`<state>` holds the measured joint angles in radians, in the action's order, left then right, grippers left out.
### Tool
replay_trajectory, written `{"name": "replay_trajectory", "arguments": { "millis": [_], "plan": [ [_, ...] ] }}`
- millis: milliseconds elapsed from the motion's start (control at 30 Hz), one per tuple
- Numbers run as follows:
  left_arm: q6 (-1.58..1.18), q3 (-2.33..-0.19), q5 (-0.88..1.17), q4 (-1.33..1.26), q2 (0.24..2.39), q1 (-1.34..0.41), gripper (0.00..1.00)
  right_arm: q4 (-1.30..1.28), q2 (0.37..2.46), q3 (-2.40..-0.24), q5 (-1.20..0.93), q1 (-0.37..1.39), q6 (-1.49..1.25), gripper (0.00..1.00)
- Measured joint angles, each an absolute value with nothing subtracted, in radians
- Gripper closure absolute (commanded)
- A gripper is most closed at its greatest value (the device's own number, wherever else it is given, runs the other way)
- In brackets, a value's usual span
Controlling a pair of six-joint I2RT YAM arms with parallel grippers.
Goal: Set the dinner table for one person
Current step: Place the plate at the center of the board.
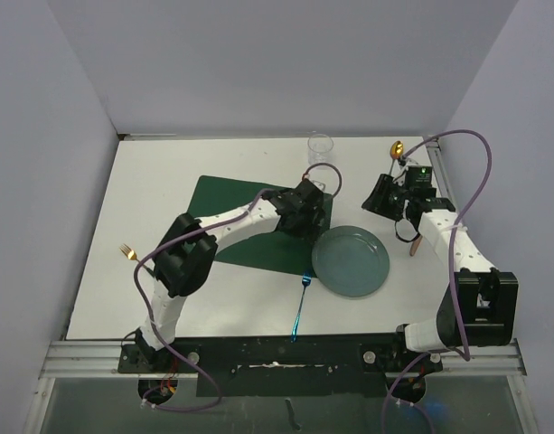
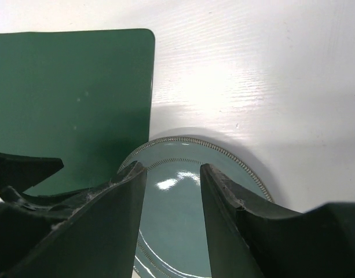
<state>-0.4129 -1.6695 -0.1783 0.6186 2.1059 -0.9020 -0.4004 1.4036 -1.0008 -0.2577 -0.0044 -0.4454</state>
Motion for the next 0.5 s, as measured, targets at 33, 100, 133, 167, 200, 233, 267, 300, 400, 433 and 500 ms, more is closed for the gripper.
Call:
{"name": "replay_trajectory", "arguments": {
  "millis": [33,100,133,167,200,233,267,300,400,433,500],
  "plan": [
    [-0.414,-1.657,-0.149,0.599,2.093,-0.884,0.28,-0.400,1.404,-1.004,-0.260,-0.002,-0.446,0.56],
    [-0.419,-1.633,-0.090,0.555,2.075,-0.862,0.29,-0.399,1.404,-1.005,-0.265,0.002,-0.447,0.56],
    [-0.425,-1.613,-0.050,0.524,2.065,-0.853,0.29,-0.399,1.404,-1.005,-0.267,0.003,-0.448,0.56],
    [-0.434,-1.591,-0.008,0.497,2.055,-0.846,0.29,-0.399,1.404,-1.004,-0.268,0.006,-0.449,0.56],
    [-0.443,-1.567,0.032,0.472,2.046,-0.836,0.29,-0.398,1.404,-1.002,-0.270,0.009,-0.449,0.56],
    [-0.454,-1.540,0.073,0.446,2.038,-0.828,0.29,-0.393,1.404,-0.996,-0.271,0.014,-0.449,0.57],
    [-0.468,-1.512,0.115,0.419,2.030,-0.818,0.29,-0.389,1.404,-0.986,-0.271,0.016,-0.449,0.58],
    [-0.482,-1.483,0.152,0.392,2.023,-0.805,0.29,-0.382,1.404,-0.969,-0.272,0.019,-0.449,0.59],
    [-0.553,-1.361,0.285,0.276,1.987,-0.735,0.29,-0.370,1.401,-0.894,-0.272,0.028,-0.449,0.65],
    [-0.577,-1.325,0.319,0.245,1.975,-0.707,0.29,-0.370,1.397,-0.864,-0.271,0.031,-0.450,0.69],
    [-0.628,-1.255,0.381,0.185,1.950,-0.640,0.29,-0.367,1.380,-0.797,-0.267,0.041,-0.454,0.81]
  ]
}}
